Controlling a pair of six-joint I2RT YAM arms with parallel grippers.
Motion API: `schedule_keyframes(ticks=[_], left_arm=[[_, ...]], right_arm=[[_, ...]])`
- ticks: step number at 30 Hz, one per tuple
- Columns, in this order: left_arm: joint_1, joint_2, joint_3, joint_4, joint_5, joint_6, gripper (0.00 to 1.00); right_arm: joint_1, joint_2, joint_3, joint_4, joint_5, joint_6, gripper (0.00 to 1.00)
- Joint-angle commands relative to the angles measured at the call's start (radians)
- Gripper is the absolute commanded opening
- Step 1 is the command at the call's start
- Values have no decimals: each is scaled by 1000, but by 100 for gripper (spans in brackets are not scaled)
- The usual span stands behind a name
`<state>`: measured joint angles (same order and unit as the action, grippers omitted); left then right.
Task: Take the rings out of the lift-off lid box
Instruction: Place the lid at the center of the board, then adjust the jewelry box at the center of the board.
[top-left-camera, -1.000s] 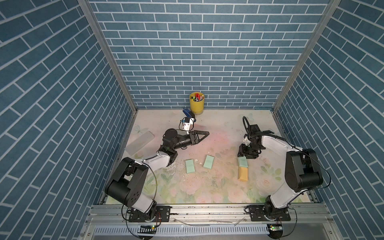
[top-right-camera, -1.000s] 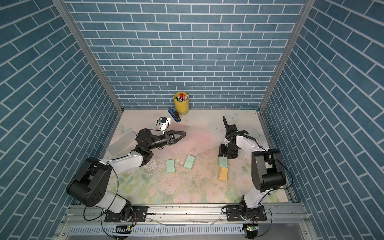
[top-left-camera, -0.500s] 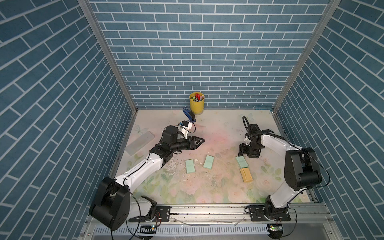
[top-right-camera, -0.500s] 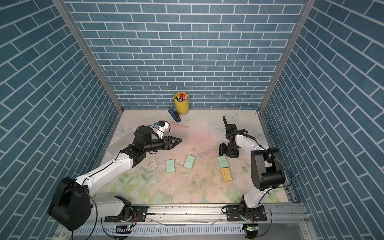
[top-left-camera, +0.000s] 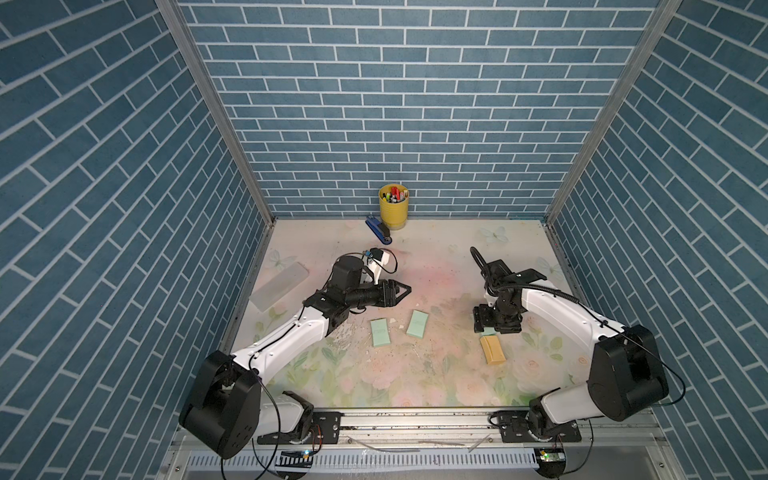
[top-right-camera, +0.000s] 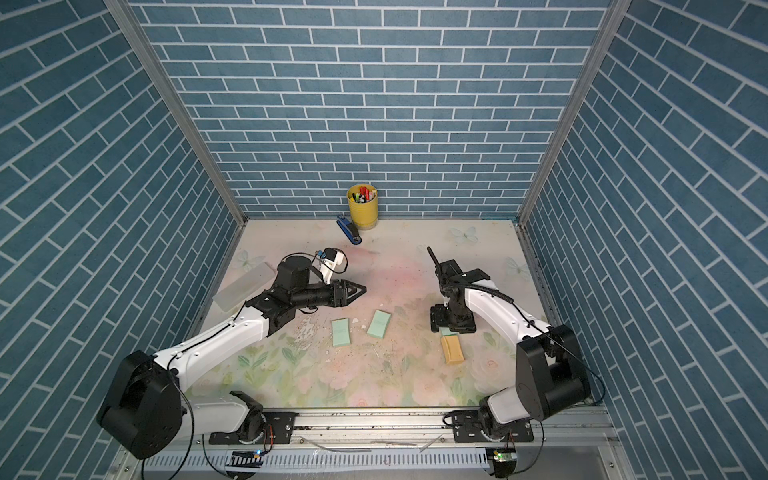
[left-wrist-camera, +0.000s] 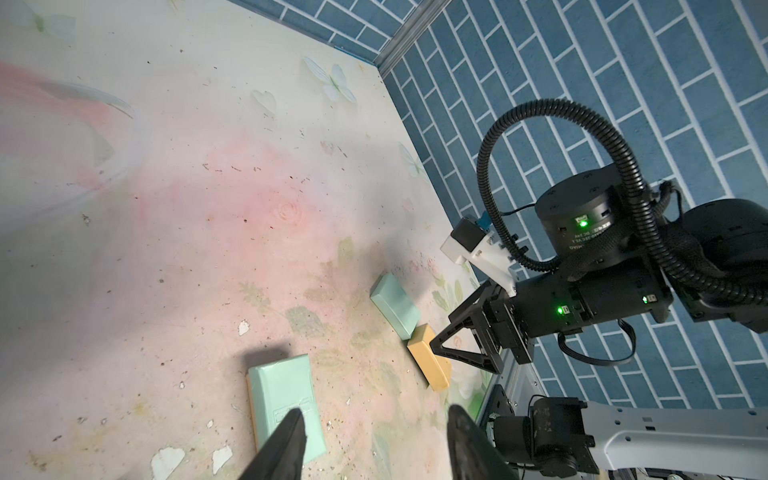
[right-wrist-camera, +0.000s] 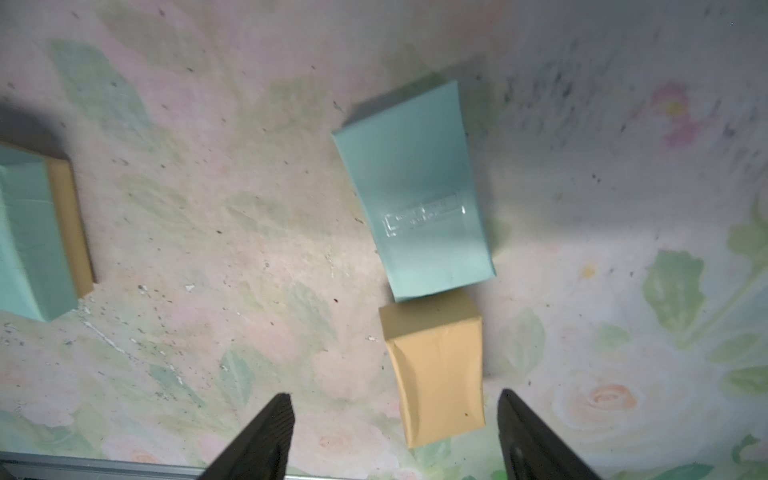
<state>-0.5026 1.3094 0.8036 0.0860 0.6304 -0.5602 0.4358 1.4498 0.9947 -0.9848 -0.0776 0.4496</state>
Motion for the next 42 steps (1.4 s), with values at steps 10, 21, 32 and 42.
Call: schedule_keyframes(ticks=[10, 21, 32, 42], left_arm=[[-3, 14, 13, -3, 15, 30, 56], [-4, 14, 17, -6, 4, 26, 57], [-3, -3, 14, -29, -5, 19, 57], [-4, -34, -34, 54, 65, -62, 58]], right_arm=[[21, 31, -113, 19, 0, 88, 77], [21, 64, -205, 147, -4, 115, 64], [21, -5, -220, 174, -87, 100, 39], [17, -154, -271, 470, -603, 157, 39]])
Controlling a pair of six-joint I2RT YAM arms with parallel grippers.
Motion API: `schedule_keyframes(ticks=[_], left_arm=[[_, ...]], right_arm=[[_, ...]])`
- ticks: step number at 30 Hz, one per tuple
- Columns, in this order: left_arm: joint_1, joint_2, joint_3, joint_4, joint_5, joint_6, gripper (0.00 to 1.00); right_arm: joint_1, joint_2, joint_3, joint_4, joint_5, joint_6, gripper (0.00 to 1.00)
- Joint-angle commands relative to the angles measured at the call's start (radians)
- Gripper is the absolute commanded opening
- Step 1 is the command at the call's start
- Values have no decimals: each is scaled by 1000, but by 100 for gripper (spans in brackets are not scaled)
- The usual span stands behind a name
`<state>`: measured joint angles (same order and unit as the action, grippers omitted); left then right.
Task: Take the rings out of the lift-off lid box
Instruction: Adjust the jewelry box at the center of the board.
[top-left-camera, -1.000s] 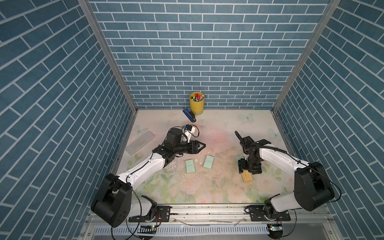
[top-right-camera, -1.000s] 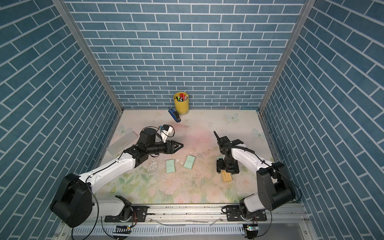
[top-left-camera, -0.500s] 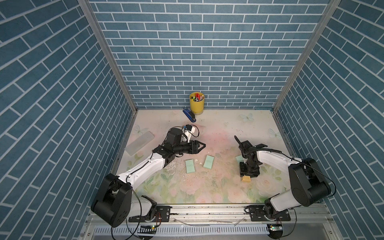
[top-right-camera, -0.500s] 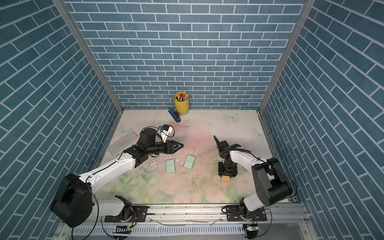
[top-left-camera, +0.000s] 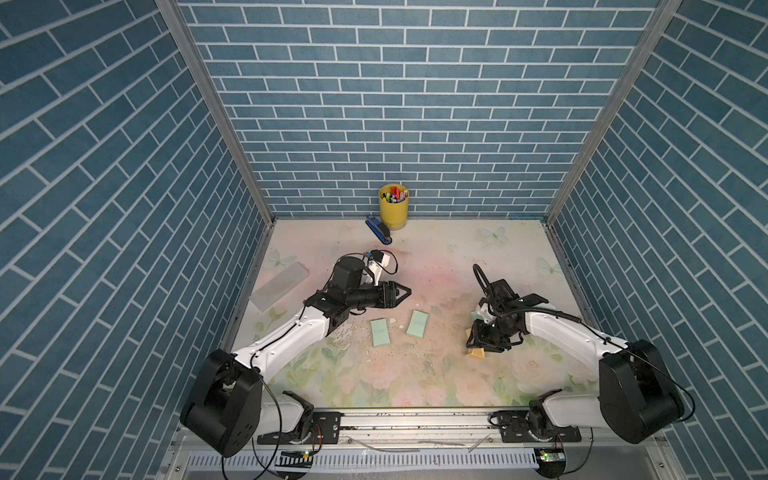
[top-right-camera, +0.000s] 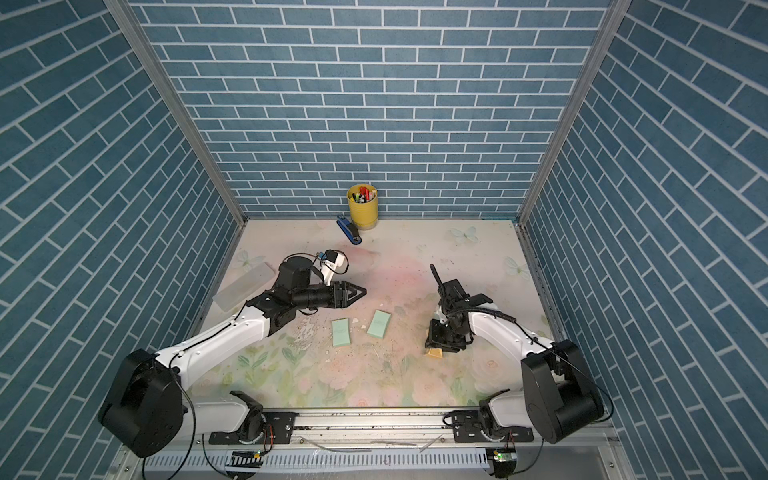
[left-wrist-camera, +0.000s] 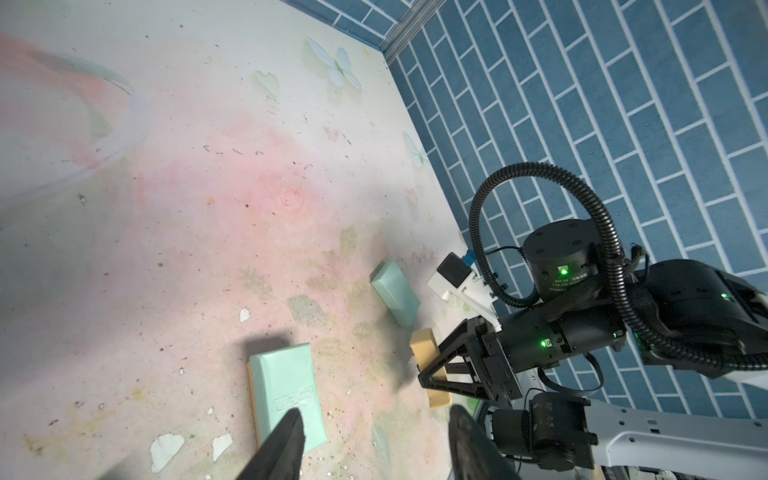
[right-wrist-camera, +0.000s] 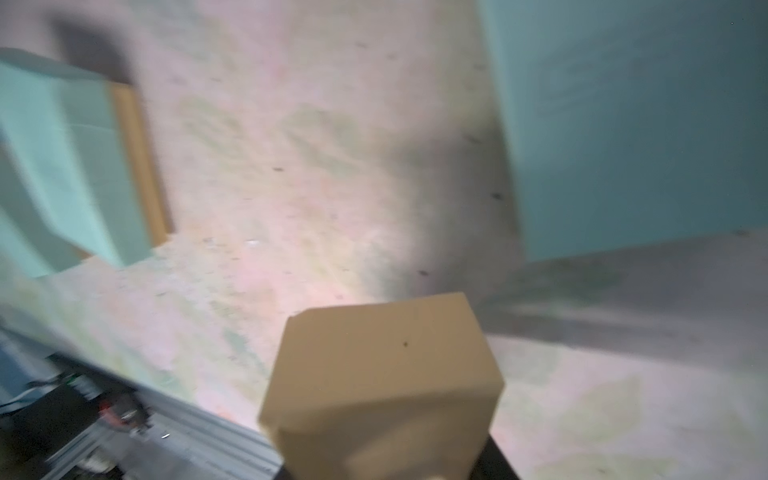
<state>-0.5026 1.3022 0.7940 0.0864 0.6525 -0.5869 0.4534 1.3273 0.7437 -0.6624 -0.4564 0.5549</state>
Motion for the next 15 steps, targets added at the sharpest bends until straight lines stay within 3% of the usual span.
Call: schedule_keyframes(ticks=[1, 6, 10, 15], left_arm=[[-7, -31, -29, 73, 56, -52, 59], [-40, -33, -67, 238, 90, -187, 63], [-72, -9, -82, 363, 107, -296, 69], [-126, 6, -77, 435, 105, -323, 72]], right_arm=[[-5, -39, -22, 207, -274, 73, 39], [-15, -57, -56, 595, -491, 240, 39], [-15, -40, -57, 845, -594, 364, 40], [-13, -27, -23, 924, -666, 393, 40]])
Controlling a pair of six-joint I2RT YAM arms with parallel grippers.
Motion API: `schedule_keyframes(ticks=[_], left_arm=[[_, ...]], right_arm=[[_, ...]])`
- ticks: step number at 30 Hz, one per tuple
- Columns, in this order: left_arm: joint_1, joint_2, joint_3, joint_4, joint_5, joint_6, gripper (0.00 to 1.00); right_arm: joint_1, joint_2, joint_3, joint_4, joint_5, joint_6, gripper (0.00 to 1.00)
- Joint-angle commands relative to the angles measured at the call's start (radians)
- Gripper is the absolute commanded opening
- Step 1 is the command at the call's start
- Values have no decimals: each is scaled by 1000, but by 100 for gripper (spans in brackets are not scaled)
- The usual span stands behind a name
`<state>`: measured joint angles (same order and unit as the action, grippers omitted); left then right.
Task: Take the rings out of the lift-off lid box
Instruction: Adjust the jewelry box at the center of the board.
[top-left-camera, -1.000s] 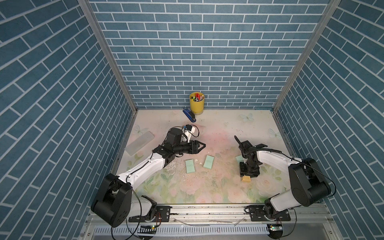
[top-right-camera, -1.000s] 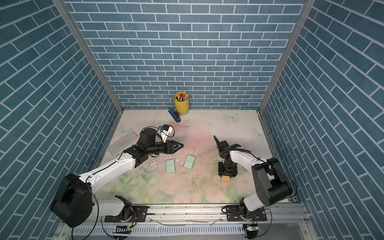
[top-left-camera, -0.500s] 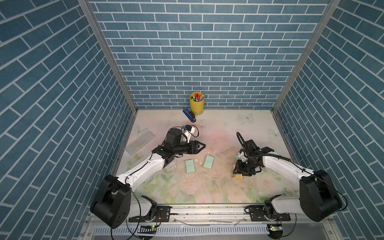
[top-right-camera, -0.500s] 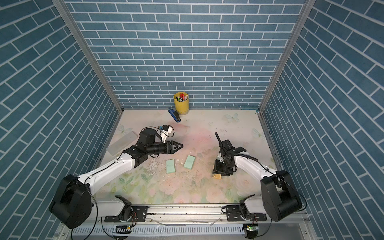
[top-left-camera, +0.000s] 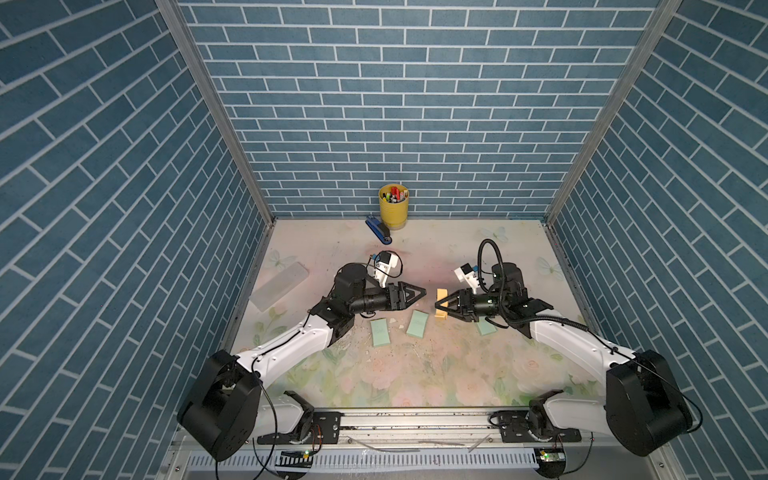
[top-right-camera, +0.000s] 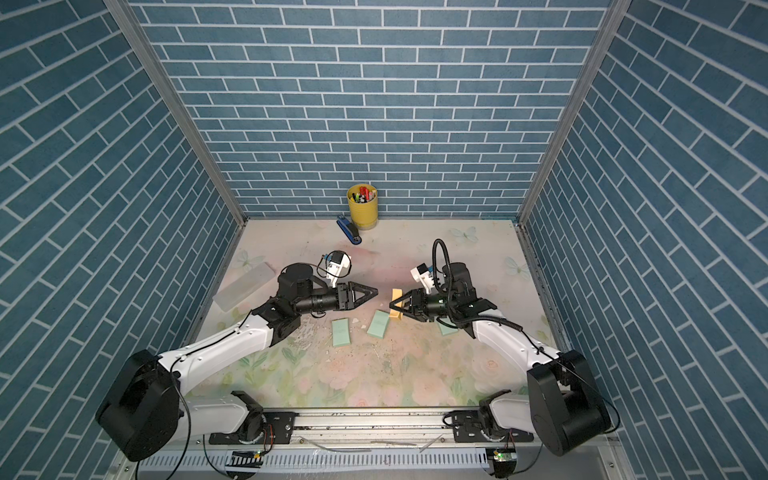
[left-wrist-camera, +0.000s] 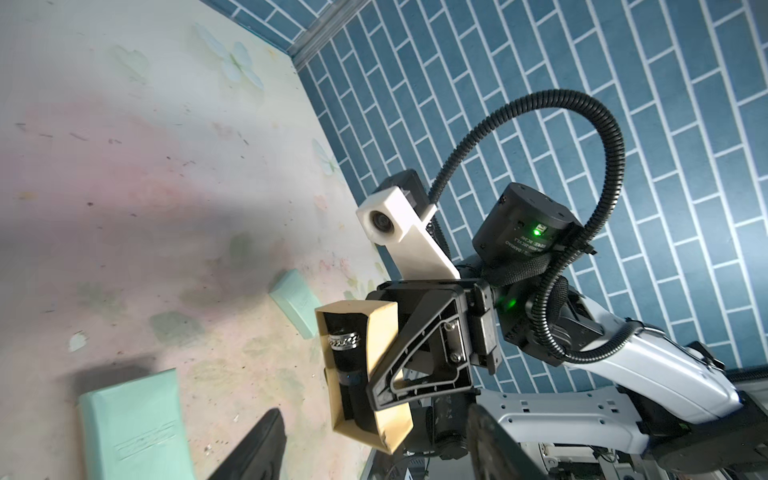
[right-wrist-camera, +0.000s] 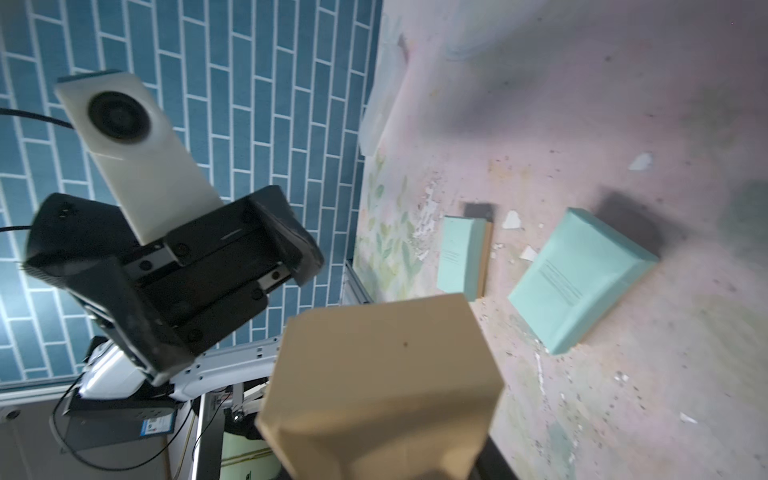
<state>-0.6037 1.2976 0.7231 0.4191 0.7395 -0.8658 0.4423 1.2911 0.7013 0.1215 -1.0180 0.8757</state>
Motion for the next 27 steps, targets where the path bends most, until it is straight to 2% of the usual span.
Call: schedule_keyframes(ticks=[1, 9, 18, 27], left_arm=[[-33, 15, -5, 111, 18, -48, 72], [-77, 70, 11, 158, 27, -59, 73], [-85, 148, 39, 244, 52, -99, 73], [-85, 223, 46, 404, 55, -192, 66]], right_arm=[[-2, 11, 25, 140, -116, 71, 40], [4, 10, 49, 147, -152, 69, 40], [19, 16, 57, 147, -176, 66, 40], [37, 18, 60, 103, -197, 33, 41]])
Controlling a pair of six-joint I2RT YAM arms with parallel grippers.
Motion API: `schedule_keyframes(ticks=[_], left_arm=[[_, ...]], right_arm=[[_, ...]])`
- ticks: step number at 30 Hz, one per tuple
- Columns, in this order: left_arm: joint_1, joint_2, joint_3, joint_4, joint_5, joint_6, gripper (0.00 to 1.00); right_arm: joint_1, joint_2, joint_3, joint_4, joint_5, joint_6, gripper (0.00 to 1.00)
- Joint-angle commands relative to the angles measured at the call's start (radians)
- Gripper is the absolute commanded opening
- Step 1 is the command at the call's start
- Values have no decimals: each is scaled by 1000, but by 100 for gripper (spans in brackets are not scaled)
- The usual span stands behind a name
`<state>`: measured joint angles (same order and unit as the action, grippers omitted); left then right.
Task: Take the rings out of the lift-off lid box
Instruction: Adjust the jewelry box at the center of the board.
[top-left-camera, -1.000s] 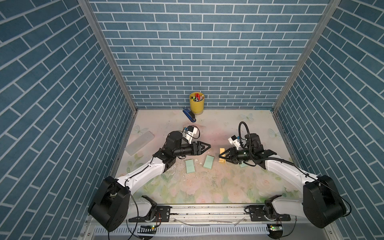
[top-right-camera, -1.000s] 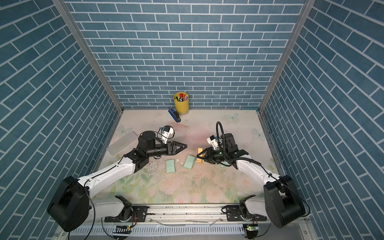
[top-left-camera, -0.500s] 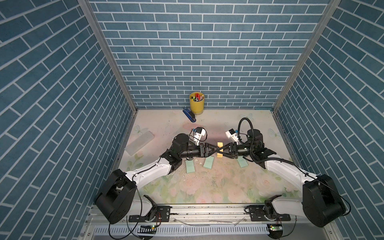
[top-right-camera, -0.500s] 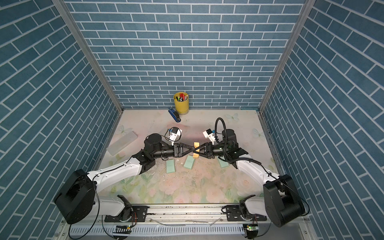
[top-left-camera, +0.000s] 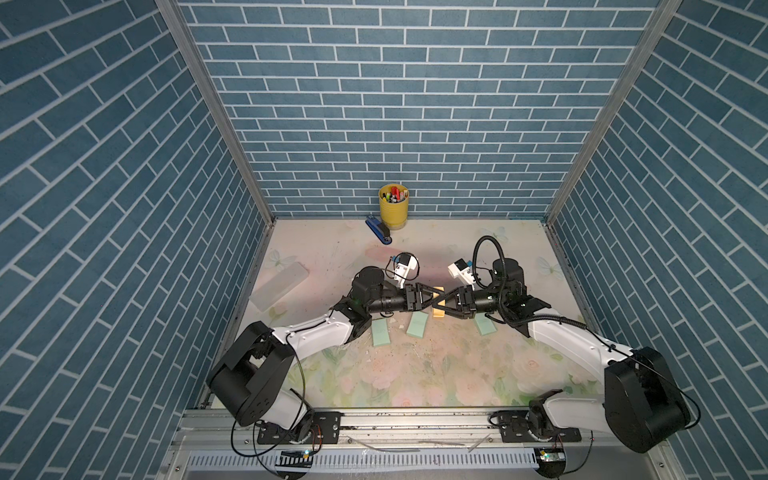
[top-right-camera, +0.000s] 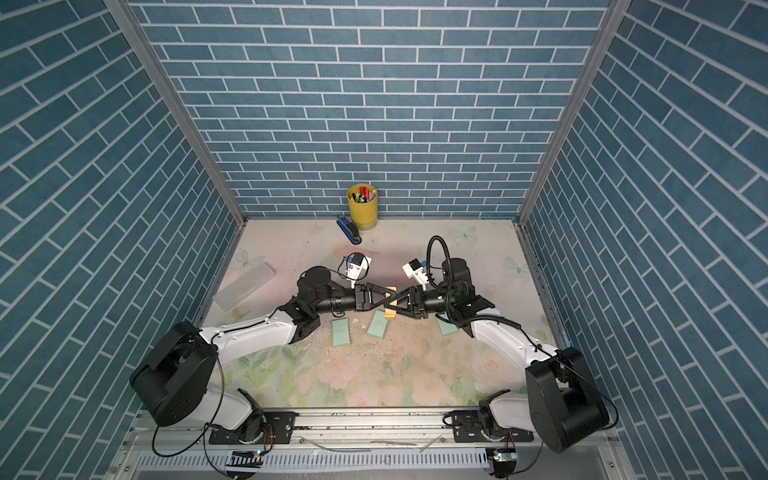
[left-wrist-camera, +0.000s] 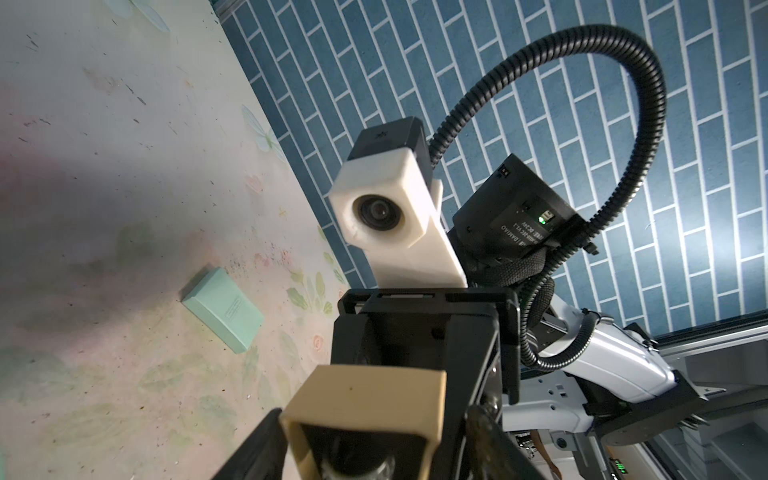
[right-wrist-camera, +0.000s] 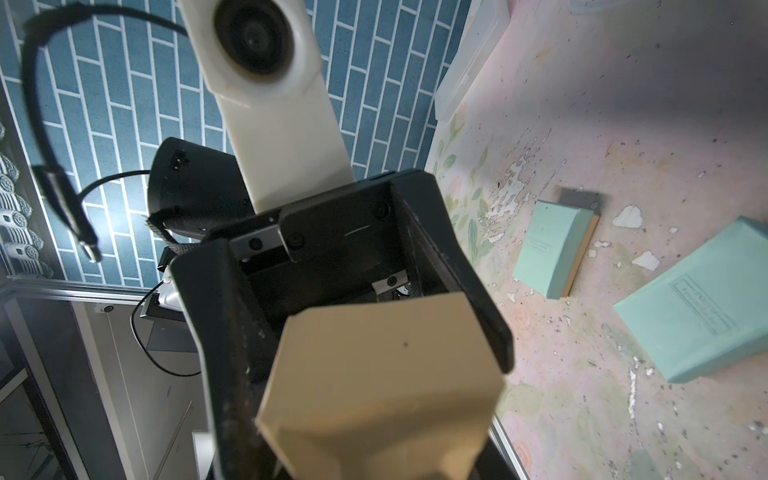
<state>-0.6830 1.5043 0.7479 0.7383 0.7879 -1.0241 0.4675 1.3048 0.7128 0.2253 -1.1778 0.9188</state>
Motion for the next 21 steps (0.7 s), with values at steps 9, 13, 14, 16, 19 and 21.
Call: schedule_keyframes(ticks=[9, 13, 14, 16, 19, 21], left_arm=[[-6, 34, 42, 64, 17, -37, 52], [-6, 32, 47, 60, 12, -37, 51], [-5, 30, 48, 52, 8, -37, 50], [-4, 25, 55, 23, 4, -25, 48], [-4, 11, 76, -70, -12, 17, 48], [-5, -1, 102, -174, -37, 75, 47]], right_arm=[[13, -1, 69, -56, -35, -48, 44], [12, -5, 90, -153, -29, -107, 54], [12, -10, 97, -187, -24, -127, 58], [10, -32, 120, -300, -12, -195, 63], [-8, -84, 173, -551, 35, -330, 66], [-36, -130, 192, -666, 67, -366, 66]])
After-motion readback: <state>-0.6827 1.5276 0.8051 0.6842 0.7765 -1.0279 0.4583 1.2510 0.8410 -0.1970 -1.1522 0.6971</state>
